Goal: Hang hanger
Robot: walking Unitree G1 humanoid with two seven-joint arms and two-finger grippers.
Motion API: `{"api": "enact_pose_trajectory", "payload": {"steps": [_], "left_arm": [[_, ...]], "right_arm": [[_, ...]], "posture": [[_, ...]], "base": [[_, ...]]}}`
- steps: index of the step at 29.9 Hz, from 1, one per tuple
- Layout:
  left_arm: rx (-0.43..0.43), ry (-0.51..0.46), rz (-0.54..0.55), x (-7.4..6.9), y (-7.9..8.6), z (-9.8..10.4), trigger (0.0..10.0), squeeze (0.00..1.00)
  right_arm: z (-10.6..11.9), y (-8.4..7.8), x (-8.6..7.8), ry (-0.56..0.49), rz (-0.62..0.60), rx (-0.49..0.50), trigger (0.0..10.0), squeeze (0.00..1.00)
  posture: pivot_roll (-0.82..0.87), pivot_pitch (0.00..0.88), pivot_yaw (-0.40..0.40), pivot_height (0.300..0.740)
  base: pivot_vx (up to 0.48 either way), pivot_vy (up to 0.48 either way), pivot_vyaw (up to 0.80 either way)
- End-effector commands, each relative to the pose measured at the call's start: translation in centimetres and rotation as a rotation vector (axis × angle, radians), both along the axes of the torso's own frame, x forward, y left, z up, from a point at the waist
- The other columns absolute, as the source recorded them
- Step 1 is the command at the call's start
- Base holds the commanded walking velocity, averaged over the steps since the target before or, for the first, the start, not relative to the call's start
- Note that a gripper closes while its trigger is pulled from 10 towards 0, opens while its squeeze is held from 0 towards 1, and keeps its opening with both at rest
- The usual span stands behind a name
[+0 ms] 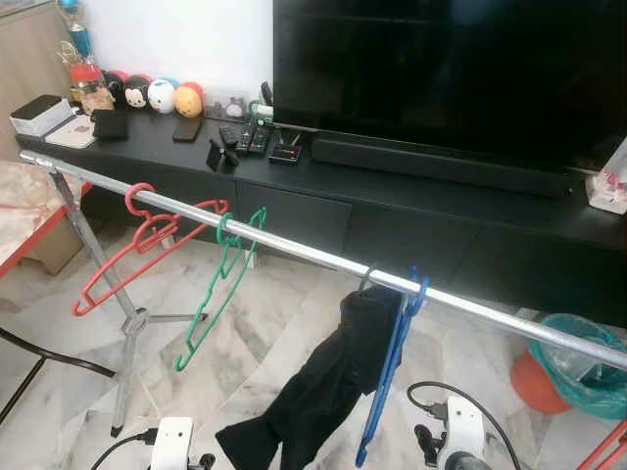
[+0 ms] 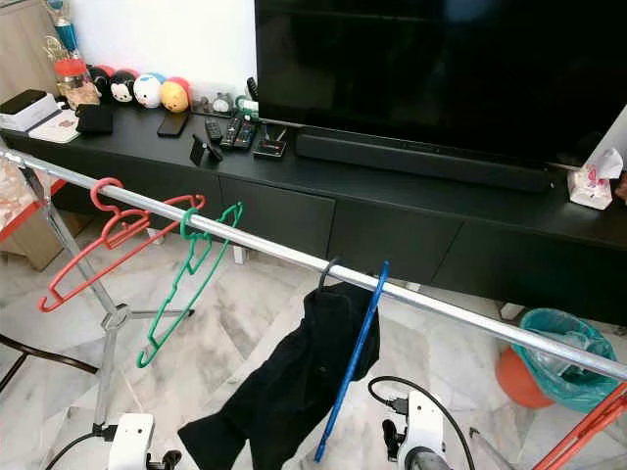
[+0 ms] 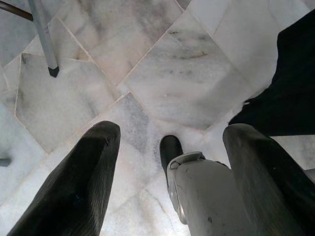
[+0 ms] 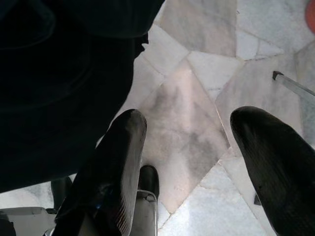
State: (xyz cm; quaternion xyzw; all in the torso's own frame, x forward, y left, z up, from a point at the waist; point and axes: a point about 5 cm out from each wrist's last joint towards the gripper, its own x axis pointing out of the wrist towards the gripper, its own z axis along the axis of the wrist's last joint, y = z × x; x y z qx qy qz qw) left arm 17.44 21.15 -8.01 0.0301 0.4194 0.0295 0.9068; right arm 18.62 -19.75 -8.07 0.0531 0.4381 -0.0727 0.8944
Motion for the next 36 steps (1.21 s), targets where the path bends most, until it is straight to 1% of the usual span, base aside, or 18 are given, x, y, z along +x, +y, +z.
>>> {"api": "enact_pose_trajectory", "payload": {"steps": [1, 12, 19, 28, 33, 36], "left_arm": [[-0.009, -0.004, 0.005, 0.1, -0.1, 0.0, 10.0, 0.0], [-0.008, -0.002, -0.007, 0.0, -0.3, -0.1, 10.0, 0.0], [0.001, 0.003, -0.032, 0.0, -0.3, -0.1, 10.0, 0.0], [0.018, -0.017, -0.05, 1.0, 0.5, 0.5, 10.0, 0.0], [0.019, -0.02, -0.053, 1.0, 0.5, 0.6, 10.0, 0.0], [0.016, -0.019, -0.049, 1.0, 0.5, 0.5, 10.0, 0.0]], "right_arm": [[0.2, -0.2, 0.4, -0.015, -0.01, -0.005, 10.0, 0.0], [0.2, -0.2, 0.4, -0.013, -0.007, -0.003, 10.0, 0.0], [0.0, -0.1, 0.0, -0.006, -0.021, 0.002, 10.0, 0.0], [-0.3, 0.5, -0.4, 0.005, -0.042, 0.018, 10.0, 0.0], [-0.4, 0.6, -0.5, 0.007, -0.043, 0.022, 10.0, 0.0], [-0.4, 0.7, -0.7, 0.009, -0.043, 0.023, 10.0, 0.0]], "posture": [[-0.01, 0.0, -0.059, 0.74], [-0.01, 0.0, -0.056, 0.74], [-0.01, 0.0, -0.028, 0.74], [-0.02, 0.0, 0.006, 0.74], [-0.03, 0.0, 0.009, 0.74], [-0.03, 0.0, 0.006, 0.74]], "base": [[0.0, 0.0, 0.0], [0.0, 0.0, 0.0], [0.0, 0.0, 0.0], [0.0, 0.0, 0.0], [0.0, 0.0, 0.0], [-0.256, 0.0, 0.0]]}}
